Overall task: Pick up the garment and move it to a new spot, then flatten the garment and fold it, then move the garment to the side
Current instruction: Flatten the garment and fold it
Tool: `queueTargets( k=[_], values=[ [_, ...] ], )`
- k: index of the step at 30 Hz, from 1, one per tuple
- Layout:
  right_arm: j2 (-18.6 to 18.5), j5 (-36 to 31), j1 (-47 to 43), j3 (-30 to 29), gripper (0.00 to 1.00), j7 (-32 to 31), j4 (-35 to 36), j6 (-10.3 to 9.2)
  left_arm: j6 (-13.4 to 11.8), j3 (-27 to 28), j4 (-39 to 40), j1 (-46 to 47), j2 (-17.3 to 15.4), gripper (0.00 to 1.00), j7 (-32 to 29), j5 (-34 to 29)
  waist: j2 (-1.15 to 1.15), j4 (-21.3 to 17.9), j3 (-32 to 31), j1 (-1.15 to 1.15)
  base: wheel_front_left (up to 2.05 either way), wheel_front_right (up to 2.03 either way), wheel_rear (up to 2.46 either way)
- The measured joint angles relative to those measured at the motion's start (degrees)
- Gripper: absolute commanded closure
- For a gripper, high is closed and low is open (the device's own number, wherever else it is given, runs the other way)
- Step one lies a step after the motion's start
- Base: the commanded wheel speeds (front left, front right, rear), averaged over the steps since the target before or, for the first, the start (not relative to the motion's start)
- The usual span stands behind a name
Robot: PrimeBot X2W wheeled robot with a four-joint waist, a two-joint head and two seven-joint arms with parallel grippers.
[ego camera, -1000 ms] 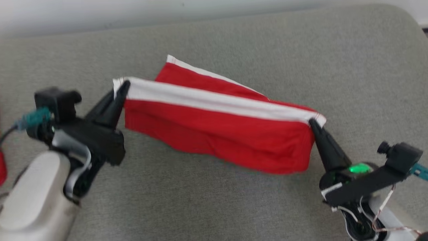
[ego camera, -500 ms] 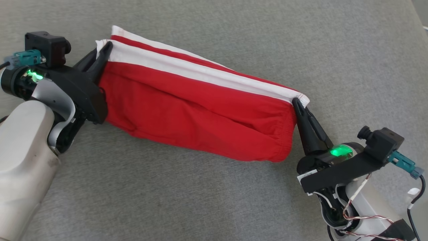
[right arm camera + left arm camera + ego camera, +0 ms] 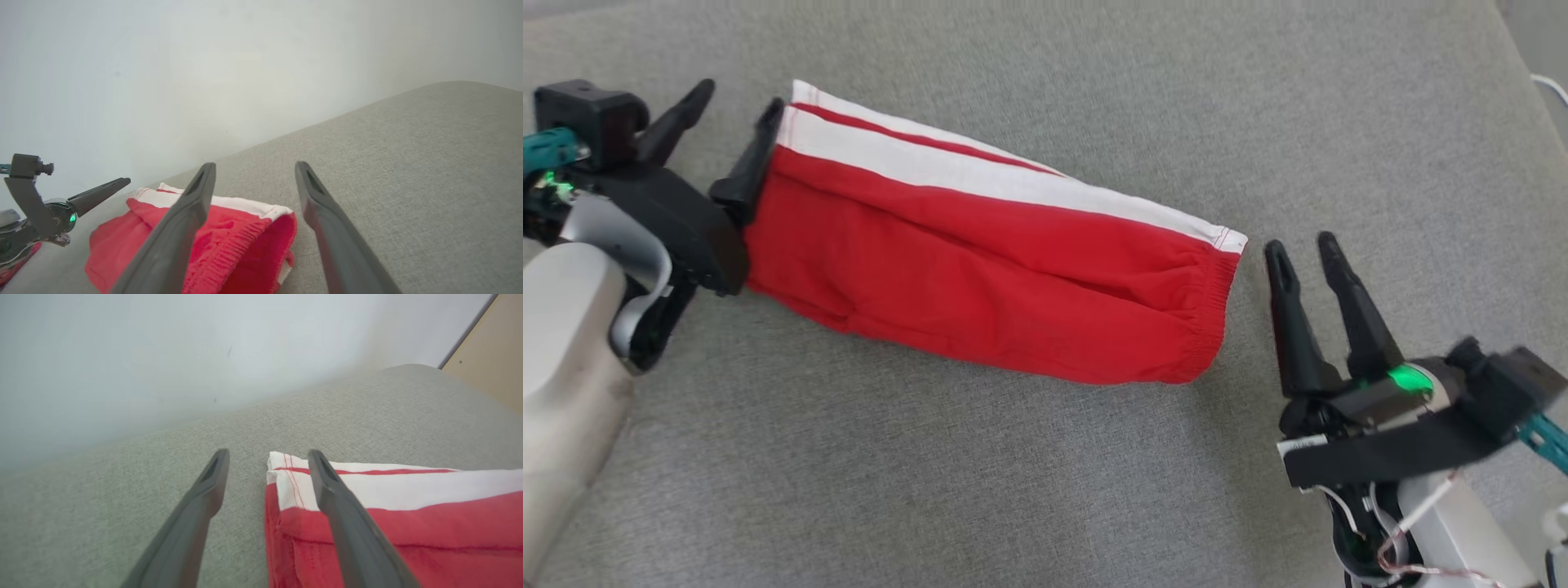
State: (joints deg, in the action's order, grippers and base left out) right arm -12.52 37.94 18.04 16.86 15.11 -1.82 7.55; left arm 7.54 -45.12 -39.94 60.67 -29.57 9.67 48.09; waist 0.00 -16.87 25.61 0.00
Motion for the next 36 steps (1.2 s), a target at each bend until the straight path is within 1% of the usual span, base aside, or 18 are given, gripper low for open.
queueTargets(
  k=[5,7,11,15,22,26,27,29,36],
  values=[
    [2.63,-4.56,-4.93,-3.10,0.00,0.02,4.25,0.00,0.00,-1.69,0.88,-0.02,-2.49,0.00,0.90,2.31,0.00,0.52,-2.62,0.00,0.00,0.00,0.00],
    [3.72,-5.38,-6.63,-3.65,0.00,0.02,5.12,0.00,0.00,-3.07,1.64,-0.34,-3.59,0.00,-0.26,3.37,-0.01,0.60,-3.51,-0.01,0.00,0.00,0.00],
    [4.64,-6.68,-8.92,-4.23,0.00,0.01,5.90,0.00,0.00,-6.82,3.93,-2.73,-5.63,0.00,-4.35,5.71,-0.01,0.59,-4.80,-0.01,0.00,0.00,0.00],
    [5.30,-7.26,-9.06,-4.04,0.00,0.01,6.11,0.00,0.00,-9.91,5.53,-3.64,-7.53,0.00,-8.91,8.14,-0.01,0.21,-4.99,-0.01,0.00,0.00,0.00],
    [6.10,-7.37,-8.49,-2.76,0.00,0.01,5.90,0.00,-0.04,-15.05,6.65,-4.17,-8.32,0.00,-16.10,11.18,-0.01,-1.04,-4.24,-0.01,0.00,0.00,0.00],
    [6.42,-7.37,-8.35,-2.42,0.00,0.01,5.36,0.00,-0.27,-16.85,7.25,-3.16,-9.23,0.00,-19.39,12.37,-0.01,-1.96,-4.15,-0.01,0.00,0.00,0.00],
    [6.47,-7.36,-8.35,-2.44,0.00,0.01,5.22,0.00,-0.30,-17.15,7.45,-2.89,-9.44,0.27,-19.93,12.79,-0.01,-2.16,-4.21,-0.01,0.00,0.00,0.00],
    [6.60,-7.36,-8.36,-2.46,0.00,0.01,5.01,0.00,-0.31,-17.89,8.03,-2.54,-9.68,1.00,-20.25,13.03,-0.01,-2.40,-4.45,0.00,0.00,0.00,0.00],
    [6.81,-7.35,-8.62,-2.48,0.00,0.02,4.66,0.00,-0.01,-19.17,9.48,-2.77,-9.27,1.00,-18.64,14.89,0.00,-2.14,-5.77,0.00,0.00,0.00,0.00]
  ],
)
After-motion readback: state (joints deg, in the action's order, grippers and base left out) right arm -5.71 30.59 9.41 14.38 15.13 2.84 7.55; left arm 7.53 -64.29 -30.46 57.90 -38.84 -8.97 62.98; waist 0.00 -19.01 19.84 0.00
